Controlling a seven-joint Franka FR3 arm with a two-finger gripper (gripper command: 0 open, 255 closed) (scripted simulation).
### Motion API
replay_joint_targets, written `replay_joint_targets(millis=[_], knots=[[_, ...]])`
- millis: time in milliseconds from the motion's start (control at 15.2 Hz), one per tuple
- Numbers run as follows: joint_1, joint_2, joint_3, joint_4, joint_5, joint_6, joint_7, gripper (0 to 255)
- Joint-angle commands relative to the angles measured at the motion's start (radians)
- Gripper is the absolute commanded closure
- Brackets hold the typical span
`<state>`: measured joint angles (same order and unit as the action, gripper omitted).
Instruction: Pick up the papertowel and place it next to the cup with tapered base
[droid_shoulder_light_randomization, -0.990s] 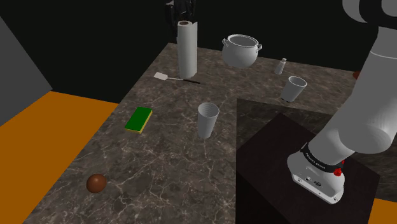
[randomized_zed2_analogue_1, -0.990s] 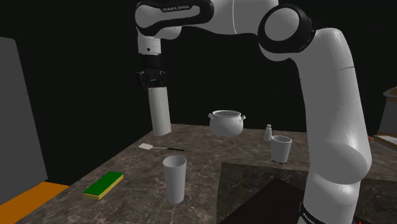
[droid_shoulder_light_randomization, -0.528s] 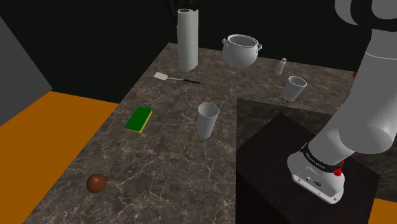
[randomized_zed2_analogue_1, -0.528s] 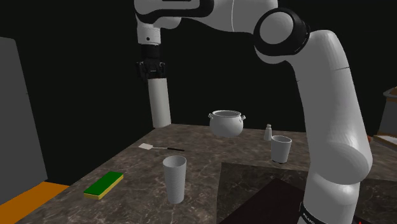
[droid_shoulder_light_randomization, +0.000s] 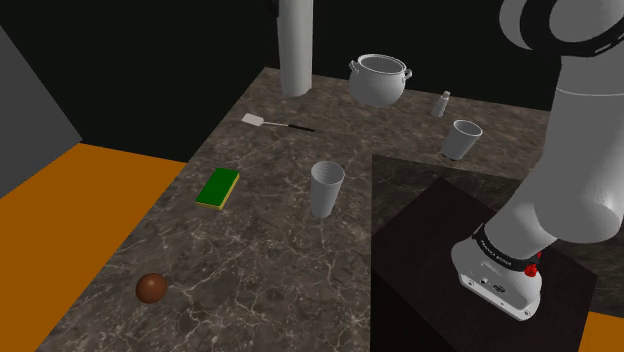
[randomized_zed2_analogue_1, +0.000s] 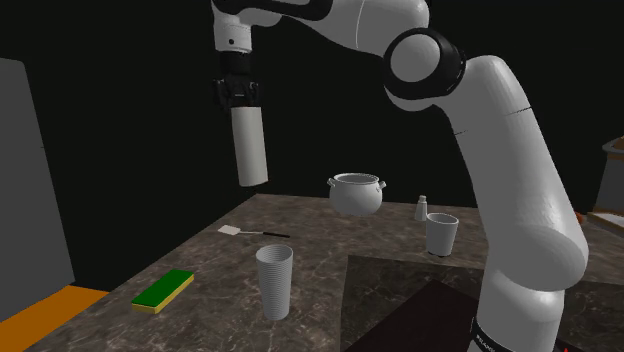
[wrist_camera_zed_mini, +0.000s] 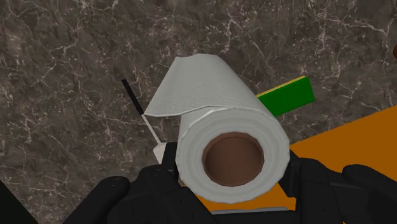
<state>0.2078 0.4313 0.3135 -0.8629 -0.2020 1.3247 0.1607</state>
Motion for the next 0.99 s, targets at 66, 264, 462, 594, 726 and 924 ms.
replay_joint_targets(millis=[66, 264, 462, 594, 726, 924], knots=[[0.037, 0.078, -0.006, 0.173, -0.027, -0.095, -0.007, 255], [-0.082, -0.153, 0.007, -0.19, 0.049, 0.042, -0.039, 255], [-0.147, -0.306, -0.012, -0.396, 0.104, 0.107, -0.094, 255], [-0.179, -0.392, -0.031, -0.504, 0.133, 0.134, -0.135, 255], [-0.203, -0.471, -0.054, -0.597, 0.157, 0.154, -0.178, 255], [-0.232, -0.577, -0.092, -0.717, 0.183, 0.173, -0.242, 255]])
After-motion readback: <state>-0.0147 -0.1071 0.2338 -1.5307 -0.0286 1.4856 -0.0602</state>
